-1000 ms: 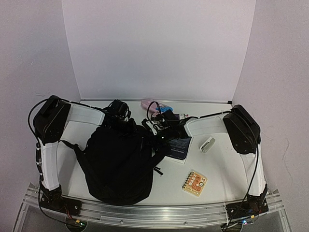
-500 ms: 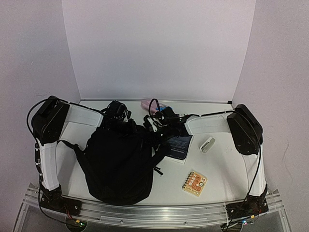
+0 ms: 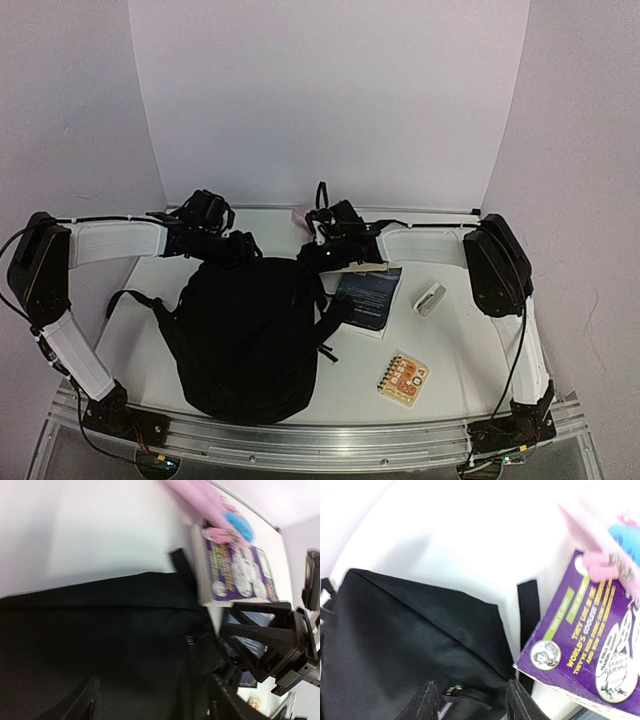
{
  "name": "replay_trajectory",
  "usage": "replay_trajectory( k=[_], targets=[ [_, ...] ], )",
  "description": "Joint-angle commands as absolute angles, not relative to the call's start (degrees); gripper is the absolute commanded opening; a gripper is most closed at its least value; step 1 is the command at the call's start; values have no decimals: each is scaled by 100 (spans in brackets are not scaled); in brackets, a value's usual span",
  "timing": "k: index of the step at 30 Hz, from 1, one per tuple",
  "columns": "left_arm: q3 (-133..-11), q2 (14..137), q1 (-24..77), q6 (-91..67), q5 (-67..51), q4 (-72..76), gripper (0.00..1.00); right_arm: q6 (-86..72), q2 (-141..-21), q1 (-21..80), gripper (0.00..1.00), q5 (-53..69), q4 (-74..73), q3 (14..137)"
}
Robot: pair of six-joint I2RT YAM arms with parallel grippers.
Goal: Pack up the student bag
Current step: Adjust the student bag at the center of the board.
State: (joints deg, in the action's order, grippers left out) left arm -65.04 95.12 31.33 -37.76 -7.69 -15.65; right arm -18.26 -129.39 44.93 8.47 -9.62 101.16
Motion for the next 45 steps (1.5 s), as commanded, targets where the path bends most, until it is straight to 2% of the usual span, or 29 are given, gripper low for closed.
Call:
replay_trajectory(
  k=[1,4,9,16,20,24,29,38,45],
  targets=[
    [-6068,9031,2730,-3625,-134,-2255,84,-1855,-13222,4491,46,602,-1281,10384],
    [-5861,8884,2425,-3589,40,-2447,92,-1843,-13321,4491,48,643,-1346,10432],
    [-5681,8878,2123,-3497,206,-2512,97,-1828,-13462,4488,47,700,-1385,10499],
    [-5584,9198,1905,-3356,21,-2241,97,-1846,-13441,4491,22,843,-1382,10513],
    [-5560,9348,1899,-3258,-160,-2044,93,-1846,-13226,4508,6,821,-1378,10460],
    [-5583,9595,1891,-3203,-119,-2008,86,-1842,-13010,4572,1,728,-1380,10393],
    [-5632,9840,1890,-3205,-82,-2002,76,-1813,-12760,4754,0,329,-1389,10258],
    [-5538,9746,1890,-3248,-58,-1933,65,-2025,-12553,4999,0,-1053,-1551,9986],
    [-5402,9605,1890,-3283,-279,-1744,63,-2143,-12692,5032,8,-775,-1578,9919]
  ],
)
